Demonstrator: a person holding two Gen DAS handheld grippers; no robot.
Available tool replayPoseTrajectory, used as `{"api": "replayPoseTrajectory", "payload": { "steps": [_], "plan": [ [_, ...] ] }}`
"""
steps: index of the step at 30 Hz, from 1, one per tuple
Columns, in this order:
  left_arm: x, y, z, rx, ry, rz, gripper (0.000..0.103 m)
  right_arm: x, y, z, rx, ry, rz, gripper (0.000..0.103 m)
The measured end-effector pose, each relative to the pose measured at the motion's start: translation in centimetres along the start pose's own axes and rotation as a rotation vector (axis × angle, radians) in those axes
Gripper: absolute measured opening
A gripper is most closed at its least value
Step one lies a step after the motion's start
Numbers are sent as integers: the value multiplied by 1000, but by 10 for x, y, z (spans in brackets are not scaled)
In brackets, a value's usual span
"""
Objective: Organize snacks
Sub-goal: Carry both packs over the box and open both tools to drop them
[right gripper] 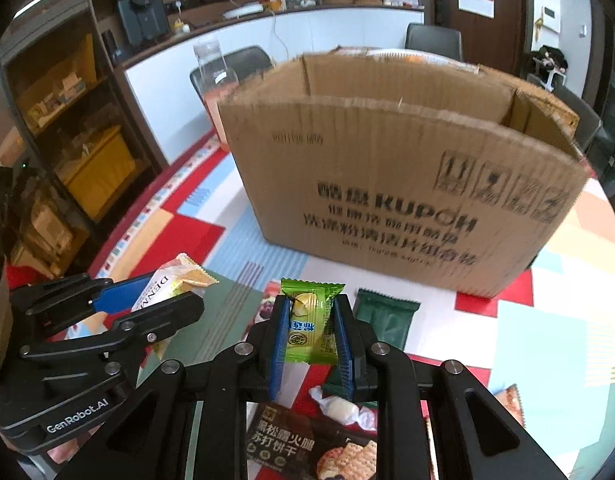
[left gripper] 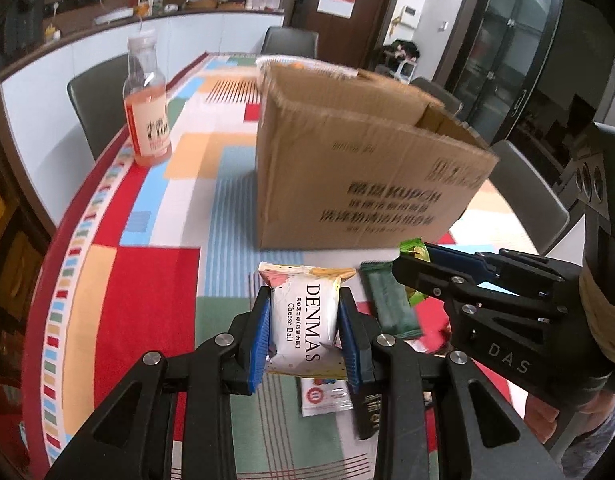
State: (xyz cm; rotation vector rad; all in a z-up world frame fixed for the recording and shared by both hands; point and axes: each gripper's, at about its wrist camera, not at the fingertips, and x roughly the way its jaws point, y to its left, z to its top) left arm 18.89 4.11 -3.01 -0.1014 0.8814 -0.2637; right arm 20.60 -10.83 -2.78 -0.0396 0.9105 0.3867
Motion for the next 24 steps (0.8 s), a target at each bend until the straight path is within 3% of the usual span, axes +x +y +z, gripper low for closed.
{"api": "replayPoseTrajectory", "payload": {
  "steps": [13,24],
  "plan": [
    [-53,-29,34,71,-163,-36,31,-66,-1,19,5,-176,10,23],
    [-67,-50,70,126,-249,-33,31,-93,-12,46,39,-285,-4,23]
  ]
}}
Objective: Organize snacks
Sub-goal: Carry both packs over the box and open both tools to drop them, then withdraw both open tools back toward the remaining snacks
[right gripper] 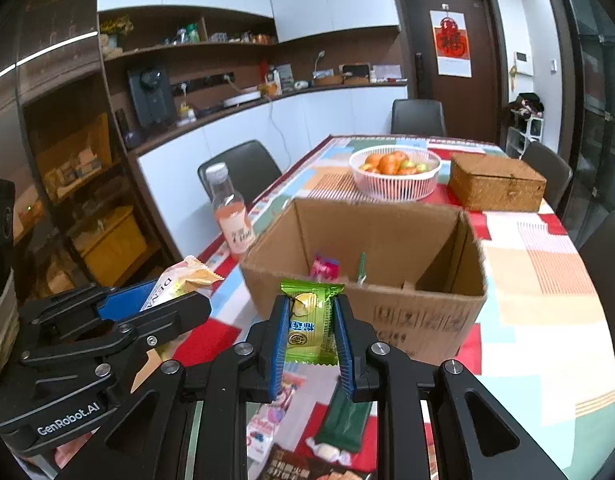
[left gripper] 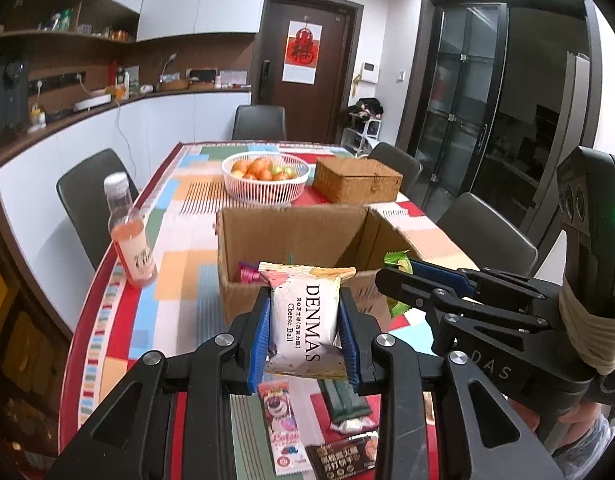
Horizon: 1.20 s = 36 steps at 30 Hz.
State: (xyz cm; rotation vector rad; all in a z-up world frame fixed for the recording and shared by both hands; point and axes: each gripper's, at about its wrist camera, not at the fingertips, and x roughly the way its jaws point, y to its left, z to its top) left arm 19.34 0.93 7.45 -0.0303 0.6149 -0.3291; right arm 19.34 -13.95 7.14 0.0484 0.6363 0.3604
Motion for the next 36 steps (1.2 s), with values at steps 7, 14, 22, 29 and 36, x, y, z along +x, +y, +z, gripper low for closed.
{"api": "replayPoseTrajectory", "payload": {
  "steps": [7,14,22,29,36],
  "plan": [
    [9,-9,25,36,-28,5,31,0,-15,23,12,-47,-30,23],
    [38,-7,45,55,-6,9,31,13,-32,43,29,-50,-49,23],
    [82,-1,63,64,56,33,31,53,-58,55,70,30,-47,23],
    [119,8,73,55,115,64,33,73,-68,61,83,63,-83,23],
    [111,13,63,43,107,92,53,76,-71,56,106,73,-108,40]
  ]
}}
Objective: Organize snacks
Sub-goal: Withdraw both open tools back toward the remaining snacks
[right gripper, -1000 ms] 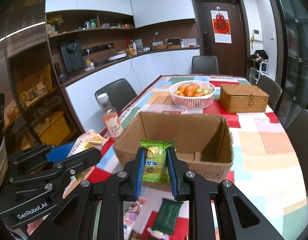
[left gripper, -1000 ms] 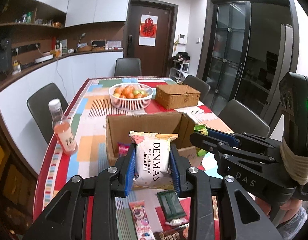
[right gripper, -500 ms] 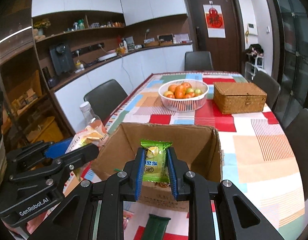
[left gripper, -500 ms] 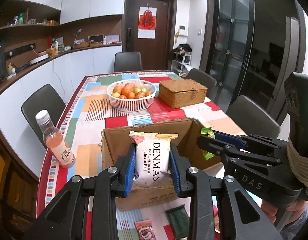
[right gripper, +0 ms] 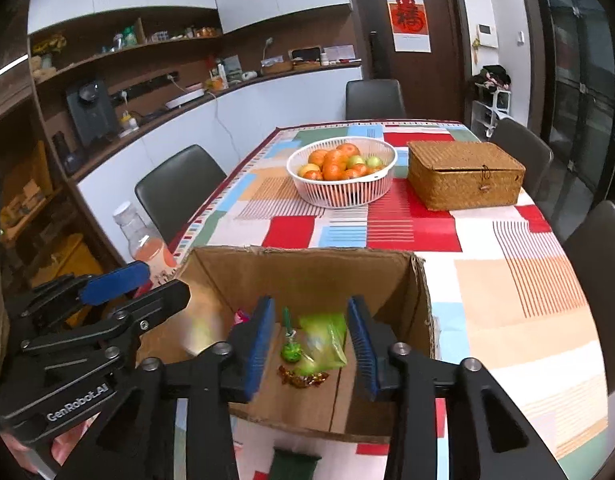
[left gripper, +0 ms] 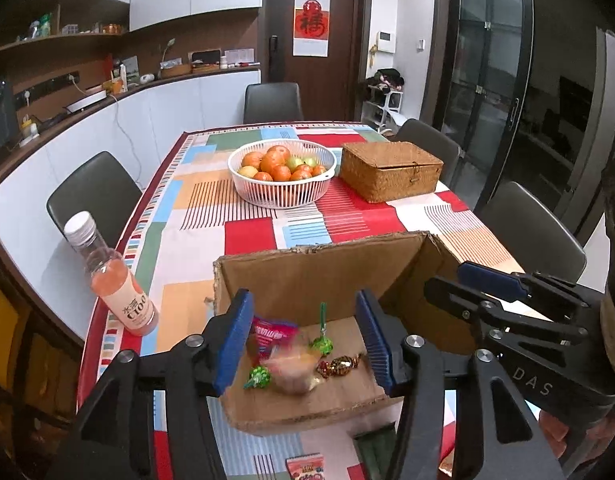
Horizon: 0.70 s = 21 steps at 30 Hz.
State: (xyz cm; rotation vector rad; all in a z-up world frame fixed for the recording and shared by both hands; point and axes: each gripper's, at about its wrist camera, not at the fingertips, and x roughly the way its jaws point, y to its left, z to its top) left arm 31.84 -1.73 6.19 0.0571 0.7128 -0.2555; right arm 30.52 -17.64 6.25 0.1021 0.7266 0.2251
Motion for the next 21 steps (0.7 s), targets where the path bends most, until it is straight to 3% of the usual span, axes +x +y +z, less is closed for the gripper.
{"api": "replayPoseTrajectory", "payload": {
  "steps": [15,21],
  "plan": [
    [-63,-2,-47,8,-58,-2,60,-46,24,-45,-49,-20,62,40],
    [-70,2,-72,-16,-32,5,62,-51,31,-67,-56,0,60,47]
  ]
}}
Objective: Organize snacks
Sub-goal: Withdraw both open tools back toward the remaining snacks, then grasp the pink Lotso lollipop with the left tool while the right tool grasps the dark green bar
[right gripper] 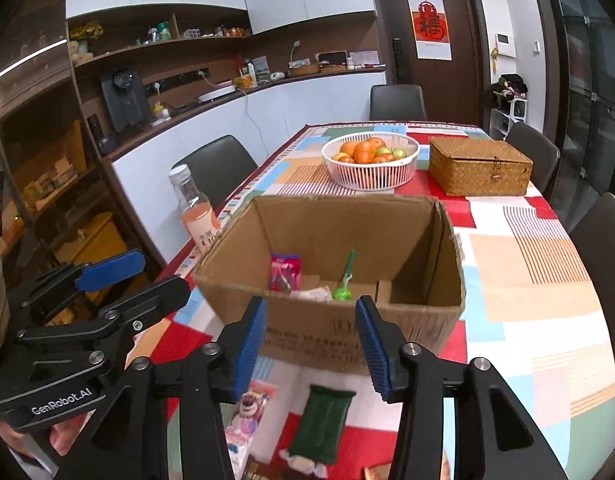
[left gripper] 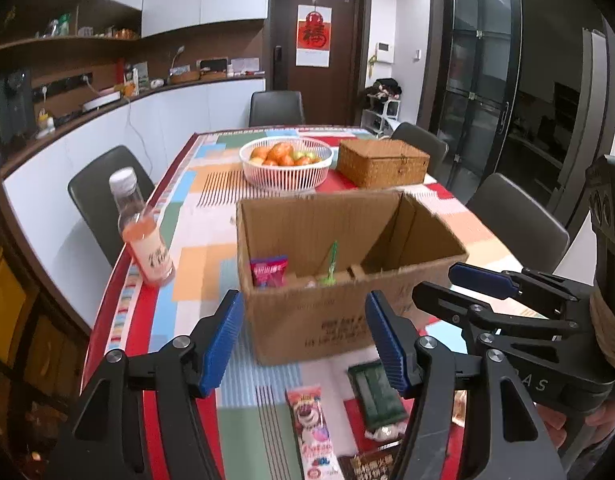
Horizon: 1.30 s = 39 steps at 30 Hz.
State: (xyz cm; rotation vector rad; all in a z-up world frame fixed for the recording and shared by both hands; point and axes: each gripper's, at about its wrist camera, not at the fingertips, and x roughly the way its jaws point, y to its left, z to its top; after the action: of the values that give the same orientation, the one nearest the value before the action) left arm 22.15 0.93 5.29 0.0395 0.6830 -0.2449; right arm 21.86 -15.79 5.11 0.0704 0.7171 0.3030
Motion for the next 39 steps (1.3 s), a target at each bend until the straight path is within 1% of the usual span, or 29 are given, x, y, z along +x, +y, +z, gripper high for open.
{"api": "replayPoseTrajectory", "payload": {
  "steps": [3,5,8,15,21,22,27,32,36,39],
  "plan": [
    [2,2,-16,-4,29,7,63,3,2,-12,9,29,9,48],
    [5,3,-26,-4,53,9,63,8,2,-21,17,55,10,52],
    [11,5,-42,-11,95,11,63,15,1,-32,26,86,5,53],
    [29,10,-73,-29,165,7,63,35,-1,-56,29,166,-44,53],
    [44,13,-98,-22,208,29,63,54,-3,-77,27,239,-94,53],
    [48,13,-102,-21,219,29,63,58,-4,-81,30,256,-91,53],
    [58,8,-114,-9,252,11,62,74,-6,-92,46,314,-86,53],
    [73,4,-124,-2,291,-7,62,86,-9,-98,56,344,-87,53],
    [82,1,-129,8,312,-7,62,96,-12,-101,64,370,-99,53],
    [89,-1,-132,13,325,-5,62,102,-11,-102,66,385,-92,53]
  ]
}}
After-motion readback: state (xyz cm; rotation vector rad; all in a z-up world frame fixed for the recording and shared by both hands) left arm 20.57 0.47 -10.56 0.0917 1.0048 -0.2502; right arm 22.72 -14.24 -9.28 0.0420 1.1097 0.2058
